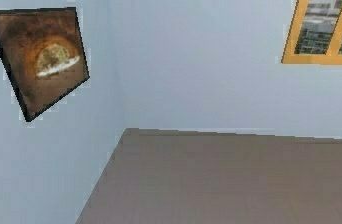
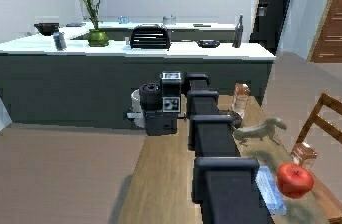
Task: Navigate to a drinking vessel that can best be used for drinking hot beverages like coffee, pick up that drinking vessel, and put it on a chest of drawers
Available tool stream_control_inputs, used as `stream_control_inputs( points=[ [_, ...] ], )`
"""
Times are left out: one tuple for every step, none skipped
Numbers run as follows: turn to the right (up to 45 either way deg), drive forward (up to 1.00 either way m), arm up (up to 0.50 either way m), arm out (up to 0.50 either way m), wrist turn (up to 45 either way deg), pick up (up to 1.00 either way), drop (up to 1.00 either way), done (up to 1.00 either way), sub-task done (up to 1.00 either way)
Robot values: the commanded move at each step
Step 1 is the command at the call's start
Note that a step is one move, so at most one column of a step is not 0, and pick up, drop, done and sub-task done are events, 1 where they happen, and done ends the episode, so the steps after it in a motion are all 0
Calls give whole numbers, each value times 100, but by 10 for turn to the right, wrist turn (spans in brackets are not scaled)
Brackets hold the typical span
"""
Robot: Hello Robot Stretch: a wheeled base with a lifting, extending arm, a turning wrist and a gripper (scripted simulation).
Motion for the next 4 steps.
stream_control_inputs(
  points=[
    [0, 0, 0, 0, -450, 0, 0, 0, 0],
    [0, 0, 0, 0, -450, 0, 0, 0, 0],
    [0, 0, 0, 0, -270, 0, 0, 0, 0],
    [0, 0, 0, -22, 0, 0, 0, 0, 0]
  ],
)
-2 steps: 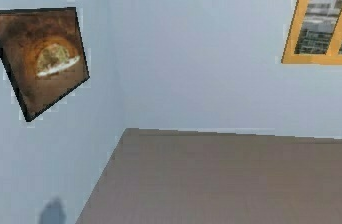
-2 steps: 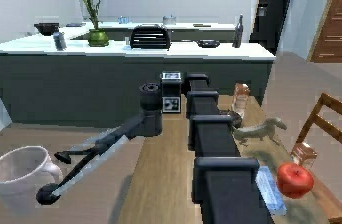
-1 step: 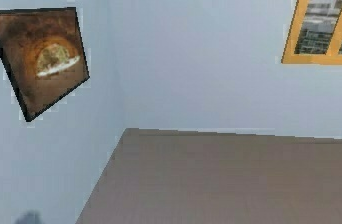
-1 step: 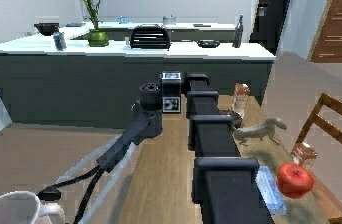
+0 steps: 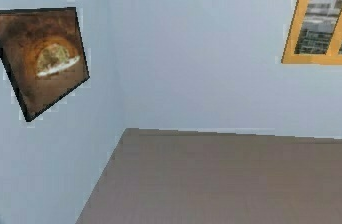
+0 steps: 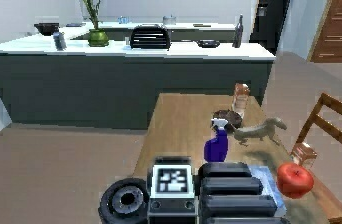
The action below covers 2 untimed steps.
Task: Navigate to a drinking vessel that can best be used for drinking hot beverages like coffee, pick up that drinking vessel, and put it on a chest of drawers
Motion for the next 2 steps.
stream_control_inputs(
  points=[
    [-450, 0, 0, 0, 0, 0, 0, 0, 0],
    [-390, 0, 0, 0, 0, 0, 0, 0, 0]
  ],
)
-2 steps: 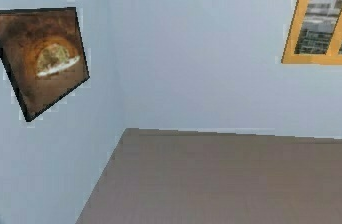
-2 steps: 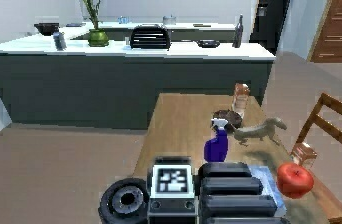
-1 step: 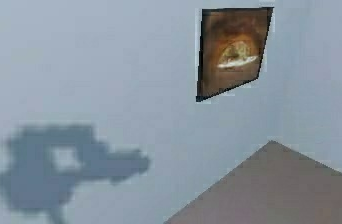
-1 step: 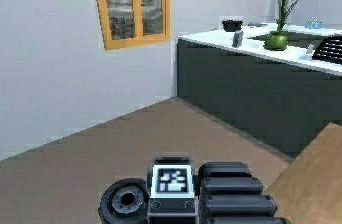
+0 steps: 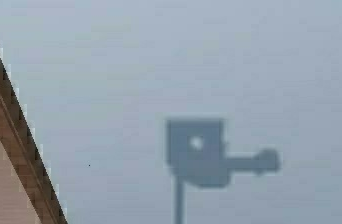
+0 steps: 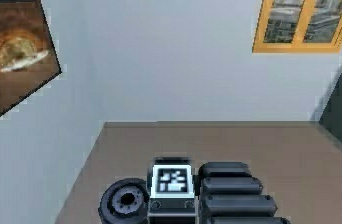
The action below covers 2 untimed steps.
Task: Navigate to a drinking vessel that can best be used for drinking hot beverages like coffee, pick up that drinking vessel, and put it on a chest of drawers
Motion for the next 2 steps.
stream_control_inputs(
  points=[
    [0, 15, 0, 0, 0, 0, 0, 0, 0],
    [-450, 0, 0, 0, 0, 0, 0, 0, 0]
  ],
)
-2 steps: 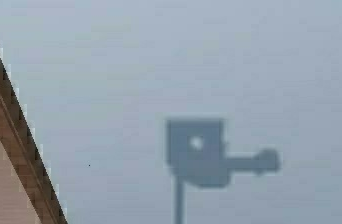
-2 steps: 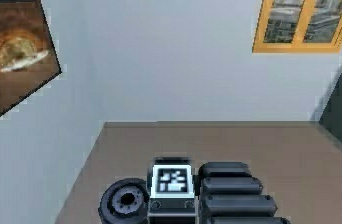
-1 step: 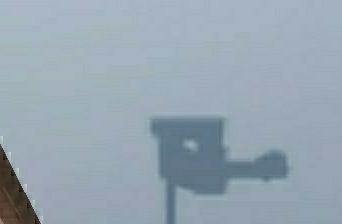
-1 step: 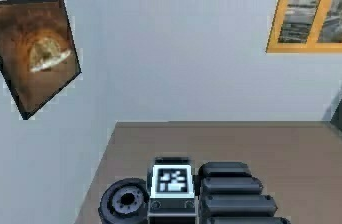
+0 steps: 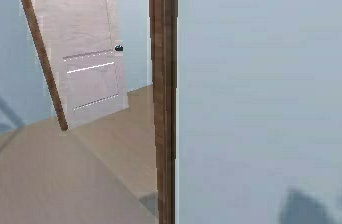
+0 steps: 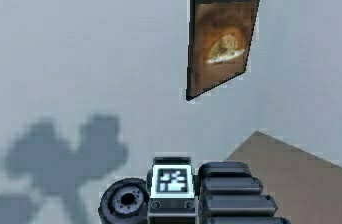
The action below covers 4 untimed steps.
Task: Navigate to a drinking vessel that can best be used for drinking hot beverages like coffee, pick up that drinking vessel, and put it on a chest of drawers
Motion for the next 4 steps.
stream_control_inputs(
  points=[
    [-330, 0, 0, 0, 0, 0, 0, 0, 0],
    [0, 90, 0, 0, 0, 0, 0, 0, 0],
    [-450, 0, 0, 0, 0, 0, 0, 0, 0],
    [-240, 0, 0, 0, 0, 0, 0, 0, 0]
  ],
)
